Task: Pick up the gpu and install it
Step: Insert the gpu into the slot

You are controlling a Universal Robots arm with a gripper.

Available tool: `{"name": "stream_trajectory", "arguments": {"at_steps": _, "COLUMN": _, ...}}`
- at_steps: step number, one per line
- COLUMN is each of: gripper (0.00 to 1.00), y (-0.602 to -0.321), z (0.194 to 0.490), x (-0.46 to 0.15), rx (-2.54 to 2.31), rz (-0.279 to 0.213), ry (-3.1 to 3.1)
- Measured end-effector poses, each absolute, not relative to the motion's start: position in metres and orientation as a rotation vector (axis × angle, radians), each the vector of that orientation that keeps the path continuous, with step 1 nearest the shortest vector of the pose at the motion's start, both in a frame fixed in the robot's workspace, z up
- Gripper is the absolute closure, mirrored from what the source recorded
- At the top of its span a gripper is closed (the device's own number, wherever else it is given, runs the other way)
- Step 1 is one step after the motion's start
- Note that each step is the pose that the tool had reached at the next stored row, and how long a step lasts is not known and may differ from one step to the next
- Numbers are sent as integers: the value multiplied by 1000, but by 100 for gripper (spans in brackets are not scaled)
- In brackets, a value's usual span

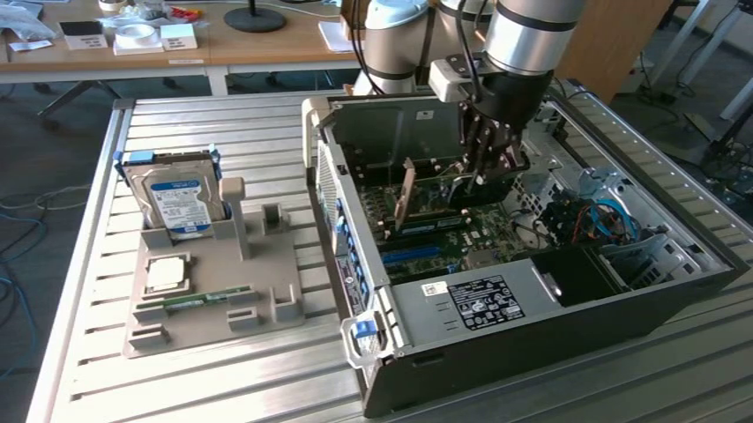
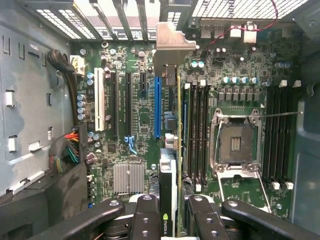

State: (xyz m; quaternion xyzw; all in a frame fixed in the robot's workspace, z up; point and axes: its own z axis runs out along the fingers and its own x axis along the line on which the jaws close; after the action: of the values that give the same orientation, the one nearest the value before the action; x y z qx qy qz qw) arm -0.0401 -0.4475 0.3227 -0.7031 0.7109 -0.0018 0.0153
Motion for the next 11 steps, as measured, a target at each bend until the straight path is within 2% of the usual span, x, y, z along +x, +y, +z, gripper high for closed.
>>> {"name": "stream_trajectory", "arguments": {"at_steps": 11, "gripper": 73, "y": -448, "z": 322, "x": -44, "rx": -2188, "rz": -6, "ry": 2212}}
